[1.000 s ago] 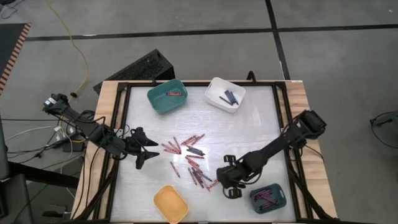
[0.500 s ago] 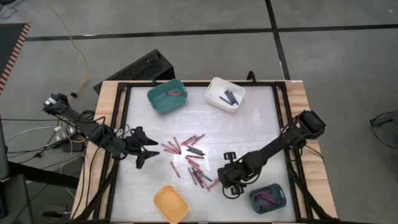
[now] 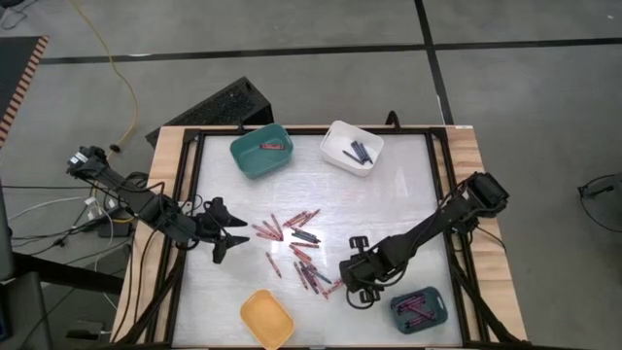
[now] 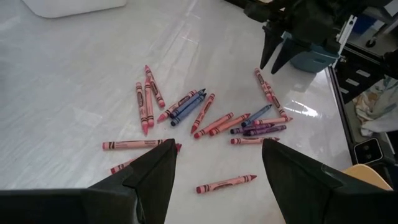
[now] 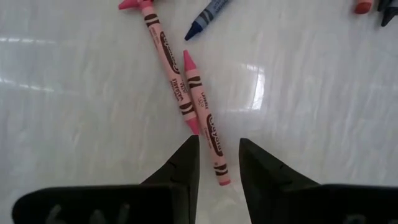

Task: Sort crayons
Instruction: Put the pink crayon into the yellow bin

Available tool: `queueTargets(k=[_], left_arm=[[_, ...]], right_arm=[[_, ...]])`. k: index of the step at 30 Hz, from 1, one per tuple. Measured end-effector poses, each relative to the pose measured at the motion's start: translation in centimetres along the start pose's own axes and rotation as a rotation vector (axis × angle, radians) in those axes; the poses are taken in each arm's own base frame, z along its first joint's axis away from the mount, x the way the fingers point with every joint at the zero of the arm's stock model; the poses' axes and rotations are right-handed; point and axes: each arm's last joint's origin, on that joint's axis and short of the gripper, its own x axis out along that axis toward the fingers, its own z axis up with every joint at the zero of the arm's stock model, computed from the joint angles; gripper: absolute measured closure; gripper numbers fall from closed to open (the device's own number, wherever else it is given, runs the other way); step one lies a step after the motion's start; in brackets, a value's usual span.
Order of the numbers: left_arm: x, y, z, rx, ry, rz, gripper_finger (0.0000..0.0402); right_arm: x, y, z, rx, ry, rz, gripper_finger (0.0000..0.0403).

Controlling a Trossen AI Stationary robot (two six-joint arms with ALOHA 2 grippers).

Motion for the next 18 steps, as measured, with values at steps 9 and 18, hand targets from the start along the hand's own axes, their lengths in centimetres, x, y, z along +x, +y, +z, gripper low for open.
queueTargets(k=[9,18], left_arm=[[0.0,0.0,0.0,-0.003,0.0,0.0,0.0174],[0.0,0.0,0.0,0.004,0.001,-0.001,0.0174]], right_arm=[[0.0,-0.01,-0.06,-0.001,0.005,-0.001,0.0296],[-0.01,0.05,-0.06,0.006,0.005,0.002,0.0296]])
